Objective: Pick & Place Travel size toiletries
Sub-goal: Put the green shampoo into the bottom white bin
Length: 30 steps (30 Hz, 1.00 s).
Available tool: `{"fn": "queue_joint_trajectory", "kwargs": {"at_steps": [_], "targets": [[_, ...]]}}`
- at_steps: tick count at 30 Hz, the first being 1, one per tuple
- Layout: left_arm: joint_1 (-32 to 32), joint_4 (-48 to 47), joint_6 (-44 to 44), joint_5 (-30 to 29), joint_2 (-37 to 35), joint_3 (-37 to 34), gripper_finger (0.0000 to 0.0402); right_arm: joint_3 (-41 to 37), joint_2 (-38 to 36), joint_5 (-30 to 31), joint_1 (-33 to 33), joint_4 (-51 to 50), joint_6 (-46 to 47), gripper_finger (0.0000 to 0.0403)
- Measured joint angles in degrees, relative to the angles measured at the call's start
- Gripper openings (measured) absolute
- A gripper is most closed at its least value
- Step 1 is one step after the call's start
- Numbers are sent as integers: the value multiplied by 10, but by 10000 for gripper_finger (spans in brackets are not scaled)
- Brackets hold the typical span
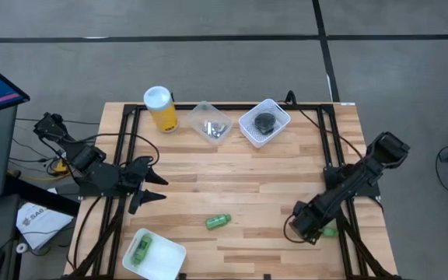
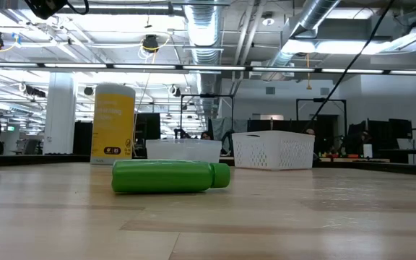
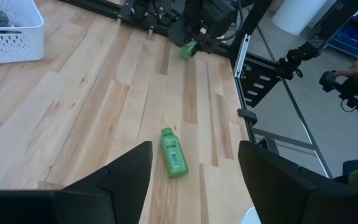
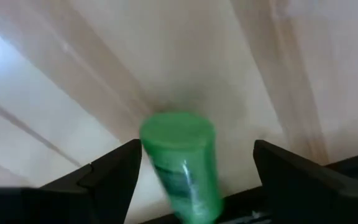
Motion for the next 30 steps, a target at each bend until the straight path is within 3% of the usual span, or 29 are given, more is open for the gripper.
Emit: {"fn": "queue_joint_trajectory", "kwargs": {"at_steps": [15, 22, 30], "targets": [[0, -4, 0, 0, 0, 0, 236, -7, -1, 7, 12, 26, 26, 275], [0, -4, 0, 0, 0, 0, 236, -41, -2, -1, 11, 81, 84, 209], [0, -7, 0, 0, 0, 0, 236, -21, 0, 10, -5, 90, 58, 133]]}}
